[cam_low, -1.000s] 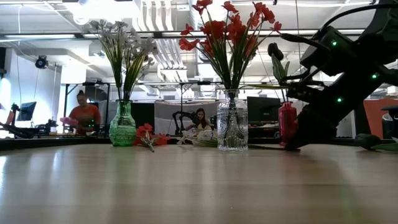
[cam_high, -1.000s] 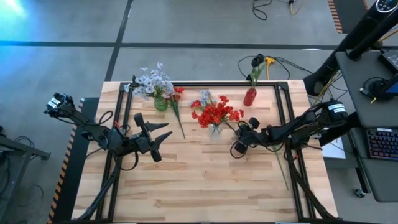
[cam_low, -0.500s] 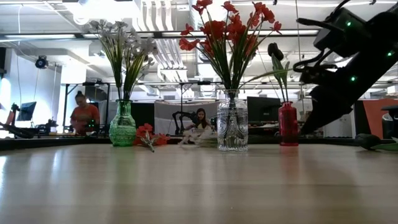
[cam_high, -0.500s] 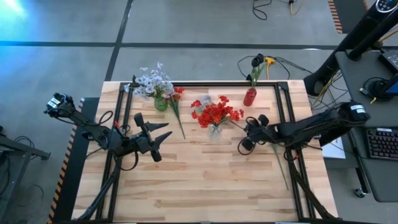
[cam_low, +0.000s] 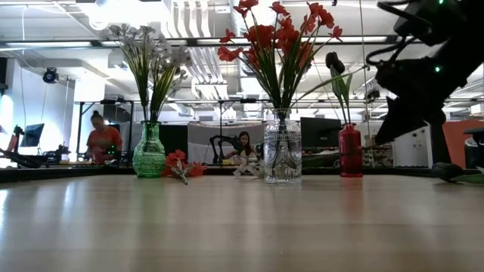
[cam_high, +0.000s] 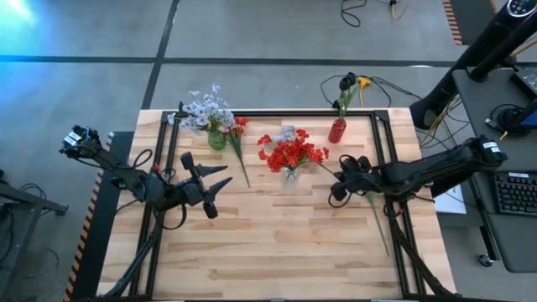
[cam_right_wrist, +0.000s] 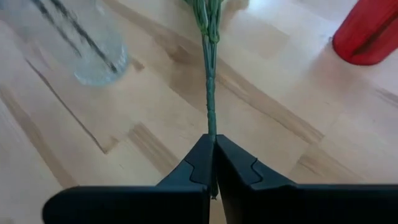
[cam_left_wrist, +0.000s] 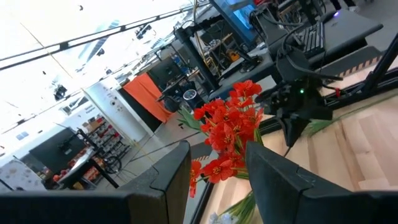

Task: Sort flowers into vase by color
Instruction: Put the white flower into the green vase

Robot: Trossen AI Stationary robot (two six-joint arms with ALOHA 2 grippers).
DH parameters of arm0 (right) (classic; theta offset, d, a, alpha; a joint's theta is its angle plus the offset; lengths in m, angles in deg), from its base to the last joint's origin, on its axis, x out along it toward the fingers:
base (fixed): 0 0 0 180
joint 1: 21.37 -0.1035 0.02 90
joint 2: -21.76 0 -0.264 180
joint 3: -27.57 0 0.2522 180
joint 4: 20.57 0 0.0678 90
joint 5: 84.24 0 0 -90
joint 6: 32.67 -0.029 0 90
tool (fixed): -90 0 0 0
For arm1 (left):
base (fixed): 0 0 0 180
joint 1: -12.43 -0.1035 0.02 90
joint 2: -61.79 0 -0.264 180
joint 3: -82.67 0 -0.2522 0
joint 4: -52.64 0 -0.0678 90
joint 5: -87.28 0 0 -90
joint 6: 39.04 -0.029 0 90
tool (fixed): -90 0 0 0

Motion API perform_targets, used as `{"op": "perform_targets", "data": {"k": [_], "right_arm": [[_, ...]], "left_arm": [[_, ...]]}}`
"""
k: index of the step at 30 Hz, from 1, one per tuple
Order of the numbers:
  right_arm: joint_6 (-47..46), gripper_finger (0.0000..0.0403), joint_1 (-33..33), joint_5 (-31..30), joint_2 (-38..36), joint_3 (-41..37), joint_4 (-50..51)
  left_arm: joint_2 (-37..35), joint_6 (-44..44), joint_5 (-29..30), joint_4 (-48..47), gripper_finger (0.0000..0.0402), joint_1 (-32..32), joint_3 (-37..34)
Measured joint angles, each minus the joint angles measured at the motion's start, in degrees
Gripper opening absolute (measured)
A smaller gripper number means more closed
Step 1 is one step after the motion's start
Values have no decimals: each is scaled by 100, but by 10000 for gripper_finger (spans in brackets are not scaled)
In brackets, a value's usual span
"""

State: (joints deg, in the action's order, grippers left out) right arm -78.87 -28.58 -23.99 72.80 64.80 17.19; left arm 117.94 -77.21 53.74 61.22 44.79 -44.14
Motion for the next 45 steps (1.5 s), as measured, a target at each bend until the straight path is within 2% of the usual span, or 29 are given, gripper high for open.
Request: {"op": "perform_targets", "data": {"k": [5,17,24,28,31,36,40,45], "right_arm": [[-583,9,-114,20,27,481,633],[-1433,9,-555,133,522,2394,3938],[-1679,9,-867,145,830,3411,5072],[-1700,8,-1002,239,1082,4021,5446],[-1688,8,-1078,478,1291,4474,5605],[-1683,8,-1275,963,1561,4986,5649],[-1724,8,-1504,1024,1753,5120,5630],[-1807,9,-1775,765,2034,4992,5617]], "left_arm": [[1,281,-2,14,136,0,18],[274,660,0,123,137,0,26],[386,844,0,226,152,0,27],[471,948,-84,293,173,0,27],[624,1047,-331,444,193,0,29],[1078,1022,-350,971,221,7,29],[1455,896,-350,1306,230,37,29],[1667,999,-302,1578,231,242,29]]}}
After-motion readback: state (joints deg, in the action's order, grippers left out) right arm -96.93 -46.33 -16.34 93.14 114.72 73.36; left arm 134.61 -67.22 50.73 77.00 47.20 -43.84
